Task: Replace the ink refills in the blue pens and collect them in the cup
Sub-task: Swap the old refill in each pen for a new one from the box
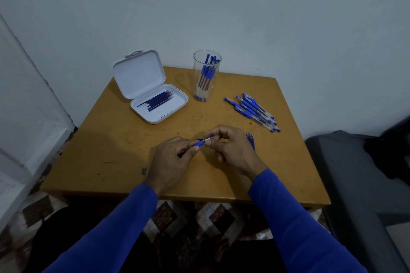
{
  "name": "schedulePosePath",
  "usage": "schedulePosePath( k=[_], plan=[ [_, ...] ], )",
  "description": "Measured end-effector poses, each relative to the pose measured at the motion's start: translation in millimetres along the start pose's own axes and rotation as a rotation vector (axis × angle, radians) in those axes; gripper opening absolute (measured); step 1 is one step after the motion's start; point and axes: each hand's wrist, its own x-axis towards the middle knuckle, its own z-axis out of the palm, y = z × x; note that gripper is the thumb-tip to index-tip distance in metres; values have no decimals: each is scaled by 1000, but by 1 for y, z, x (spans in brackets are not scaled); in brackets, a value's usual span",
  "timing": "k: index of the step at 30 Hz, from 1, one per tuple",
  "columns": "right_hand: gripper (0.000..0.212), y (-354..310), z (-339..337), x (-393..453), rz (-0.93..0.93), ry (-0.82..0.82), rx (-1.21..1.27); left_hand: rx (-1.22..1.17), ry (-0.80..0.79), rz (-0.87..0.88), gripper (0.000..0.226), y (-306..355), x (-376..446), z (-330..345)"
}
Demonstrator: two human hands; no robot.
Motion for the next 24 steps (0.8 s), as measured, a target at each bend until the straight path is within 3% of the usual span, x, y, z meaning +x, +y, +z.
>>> schedulePosePath(
  k=[5, 11, 17, 22, 24],
  plan=[
    [28, 0, 5, 4, 18, 85, -159, 4, 8, -1, 20, 0, 0, -1],
    [5, 1, -1, 3, -9, 11, -36, -20, 7, -2, 20, 2, 1, 0],
    [29, 2, 7, 5, 52, 73, -165, -12, 3, -26, 24, -1, 0, 0],
    [12, -4, 1, 2, 35, 13, 10, -19, 1, -17, 22, 0, 1, 0],
    [8, -4, 0, 2, 39, -2, -29, -24, 2, -20, 22, 1, 1, 0]
  ],
)
